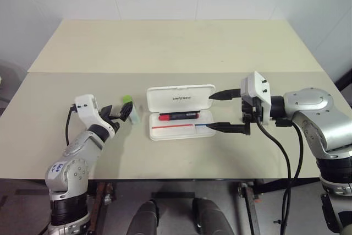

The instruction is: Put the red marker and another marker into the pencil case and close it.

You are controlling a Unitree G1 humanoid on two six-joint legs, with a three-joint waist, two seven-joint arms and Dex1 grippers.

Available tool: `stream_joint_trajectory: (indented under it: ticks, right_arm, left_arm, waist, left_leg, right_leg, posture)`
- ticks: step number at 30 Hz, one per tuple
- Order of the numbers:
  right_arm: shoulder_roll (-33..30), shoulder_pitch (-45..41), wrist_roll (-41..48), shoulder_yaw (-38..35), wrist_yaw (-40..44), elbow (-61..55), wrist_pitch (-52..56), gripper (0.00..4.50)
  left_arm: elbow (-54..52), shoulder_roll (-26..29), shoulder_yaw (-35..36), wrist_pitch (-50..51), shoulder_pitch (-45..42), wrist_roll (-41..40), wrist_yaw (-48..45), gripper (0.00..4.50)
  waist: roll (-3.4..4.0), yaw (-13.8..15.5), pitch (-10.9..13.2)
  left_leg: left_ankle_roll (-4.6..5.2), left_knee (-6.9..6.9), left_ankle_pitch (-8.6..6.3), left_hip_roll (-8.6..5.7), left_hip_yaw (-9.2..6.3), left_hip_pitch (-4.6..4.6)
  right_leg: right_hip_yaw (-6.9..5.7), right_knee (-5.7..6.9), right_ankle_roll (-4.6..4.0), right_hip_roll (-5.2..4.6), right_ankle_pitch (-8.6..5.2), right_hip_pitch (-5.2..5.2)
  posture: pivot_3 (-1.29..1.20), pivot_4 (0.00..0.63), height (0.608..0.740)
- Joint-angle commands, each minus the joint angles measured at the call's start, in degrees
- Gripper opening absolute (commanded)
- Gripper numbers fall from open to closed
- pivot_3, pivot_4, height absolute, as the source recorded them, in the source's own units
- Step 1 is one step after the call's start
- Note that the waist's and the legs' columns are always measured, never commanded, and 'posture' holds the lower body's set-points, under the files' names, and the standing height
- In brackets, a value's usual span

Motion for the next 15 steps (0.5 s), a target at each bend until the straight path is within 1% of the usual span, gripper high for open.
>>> stream_joint_trajectory:
  ticks: [1, 5, 10, 12, 15]
  right_arm:
    - [-0.9, 0.5, 0.7, -1.6, -0.8, -1.2, -0.6, 4.47]
    - [-0.9, 0.7, 0.9, -1.6, -1.4, -1.5, -0.6, 4.47]
    - [-0.5, 0.5, 0.8, -1.1, -2.3, -1.5, -0.6, 4.47]
    - [-0.3, 0.3, 0.8, -0.9, -2.5, -1.3, -0.7, 4.47]
    - [0.1, 0.0, 0.6, -0.5, -2.9, -1.0, -0.8, 4.47]
  left_arm:
    - [0.9, -0.6, -0.7, 4.5, -3.7, 1.5, 4.1, 4.5]
    - [2.8, -1.0, -0.7, 9.6, -7.2, 2.8, 7.5, 4.5]
    - [8.4, 0.1, -1.7, 20.5, -13.7, 5.8, 10.5, 4.5]
    - [10.1, 0.1, -1.4, 23.2, -15.7, 6.8, 10.8, 4.5]
    - [13.9, 0.6, -2.2, 24.4, -20.0, 8.0, 9.0, 4.5]
  waist:
    - [0.0, 0.1, 0.0]
    - [-0.01, 0.2, 0.0]
    - [-0.02, 0.1, 0.0]
    - [-0.02, 0.1, 0.0]
    - [-0.01, 0.3, 0.0]
  left_leg:
    - [0.0, 0.0, 0.0, 0.0, 0.0, 0.0]
    - [0.0, 0.09, 0.0, -0.04, -0.01, 0.0]
    - [0.0, 0.19, 0.0, -0.05, -0.03, 0.02]
    - [0.0, 0.24, 0.0, -0.05, -0.05, 0.06]
    - [0.0, 0.29, 0.01, -0.06, -0.04, 0.14]
  right_leg:
    - [-0.01, 0.0, 0.0, 0.0, 0.0, 0.0]
    - [-0.01, 0.0, 0.03, -0.01, 0.02, 0.05]
    - [-0.04, 0.01, 0.06, 0.0, 0.03, 0.12]
    - [-0.06, 0.01, 0.07, 0.0, 0.04, 0.19]
    - [-0.09, 0.0, 0.07, -0.01, 0.06, 0.33]
  posture:
    - [0.0, 0.15, 0.74]
    - [0.0, 0.15, 0.74]
    - [0.0, 0.15, 0.74]
    - [0.0, 0.15, 0.74]
    - [0.0, 0.15, 0.74]
